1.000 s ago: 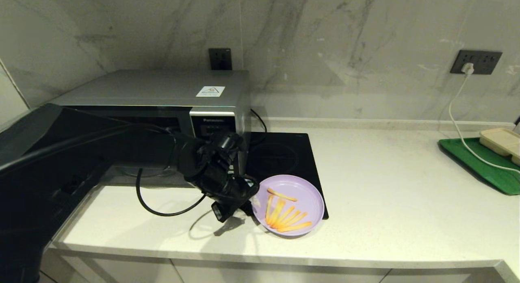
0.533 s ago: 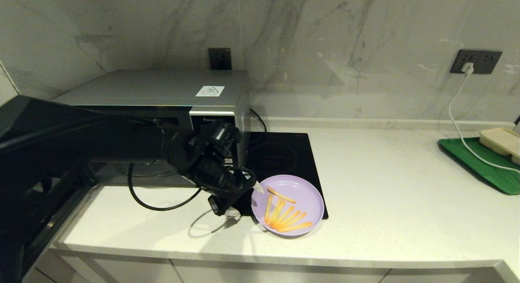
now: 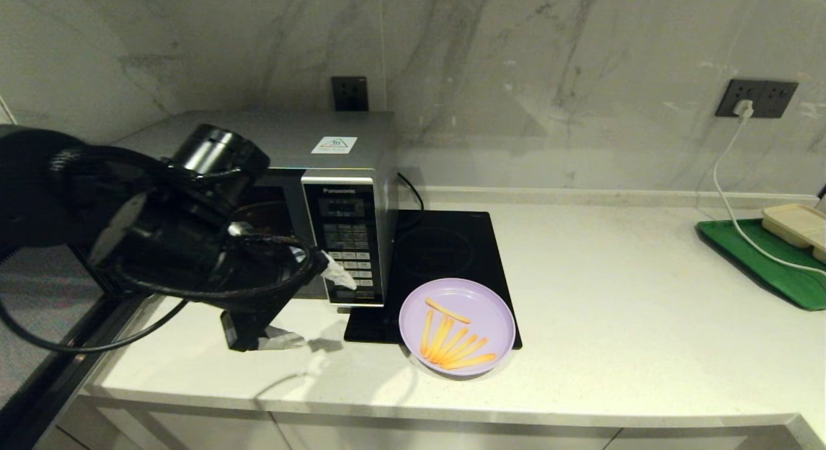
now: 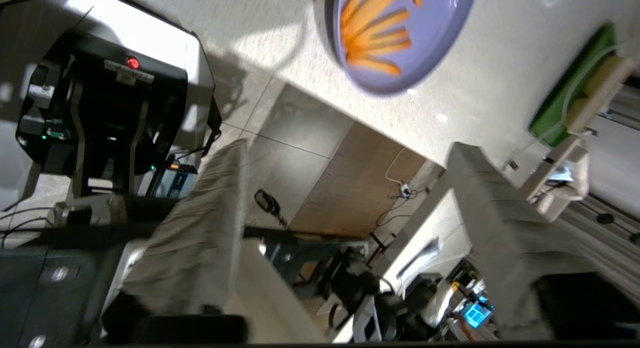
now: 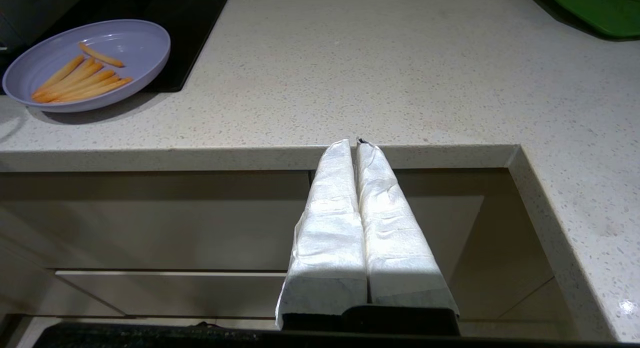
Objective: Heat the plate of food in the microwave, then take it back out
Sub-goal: Close the microwave oven
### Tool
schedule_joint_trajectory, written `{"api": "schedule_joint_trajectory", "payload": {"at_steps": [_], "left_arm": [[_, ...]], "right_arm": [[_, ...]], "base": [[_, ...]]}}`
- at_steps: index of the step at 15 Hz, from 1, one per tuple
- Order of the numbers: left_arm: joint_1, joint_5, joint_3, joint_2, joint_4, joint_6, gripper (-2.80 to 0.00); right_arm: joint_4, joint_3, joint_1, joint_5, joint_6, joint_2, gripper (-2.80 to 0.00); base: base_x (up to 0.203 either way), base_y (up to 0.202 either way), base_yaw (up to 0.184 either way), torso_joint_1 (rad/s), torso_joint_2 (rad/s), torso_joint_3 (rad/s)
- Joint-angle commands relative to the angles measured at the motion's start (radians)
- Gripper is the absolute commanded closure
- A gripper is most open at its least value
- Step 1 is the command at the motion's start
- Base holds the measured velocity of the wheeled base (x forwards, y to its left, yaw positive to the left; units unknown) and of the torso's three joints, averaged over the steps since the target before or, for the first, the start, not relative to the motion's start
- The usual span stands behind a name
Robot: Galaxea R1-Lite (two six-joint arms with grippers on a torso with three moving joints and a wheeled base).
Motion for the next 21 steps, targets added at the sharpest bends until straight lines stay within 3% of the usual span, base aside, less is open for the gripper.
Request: {"api": "schedule_joint_trajectory", "payload": {"at_steps": [1,4,10,12,13,15,19,21], "left_arm": [[0.011,0.002,0.11,-0.256,0.04,-0.008,0.0],[0.049,0.007,0.195,-0.419,0.069,0.023,0.0],[0.349,0.016,0.214,-0.536,0.074,0.2,0.0],[0.461,0.023,0.222,-0.534,0.077,0.293,0.0],[0.483,0.026,0.218,-0.532,0.077,0.358,0.0],[0.487,0.05,0.157,-0.523,0.077,0.408,0.0],[0.579,0.291,0.07,-0.43,0.03,0.596,0.0],[0.67,0.355,0.044,-0.376,0.014,0.666,0.0]], "right_arm": [[0.001,0.0,0.0,0.0,0.001,-0.001,0.0],[0.001,0.0,0.0,0.0,0.001,0.0,0.0],[0.001,0.0,0.0,0.0,0.001,0.0,0.0],[0.001,0.0,0.0,0.0,0.001,0.0,0.0],[0.001,0.0,0.0,0.0,0.001,0.0,0.0],[0.001,0.0,0.0,0.0,0.001,0.0,0.0],[0.001,0.0,0.0,0.0,0.001,0.0,0.0],[0.001,0.0,0.0,0.0,0.001,0.0,0.0]], "base": [[0.0,0.0,0.0,0.0,0.0,0.0],[0.0,0.0,0.0,0.0,0.0,0.0],[0.0,0.0,0.0,0.0,0.0,0.0],[0.0,0.0,0.0,0.0,0.0,0.0],[0.0,0.0,0.0,0.0,0.0,0.0],[0.0,0.0,0.0,0.0,0.0,0.0],[0.0,0.0,0.0,0.0,0.0,0.0],[0.0,0.0,0.0,0.0,0.0,0.0]]}}
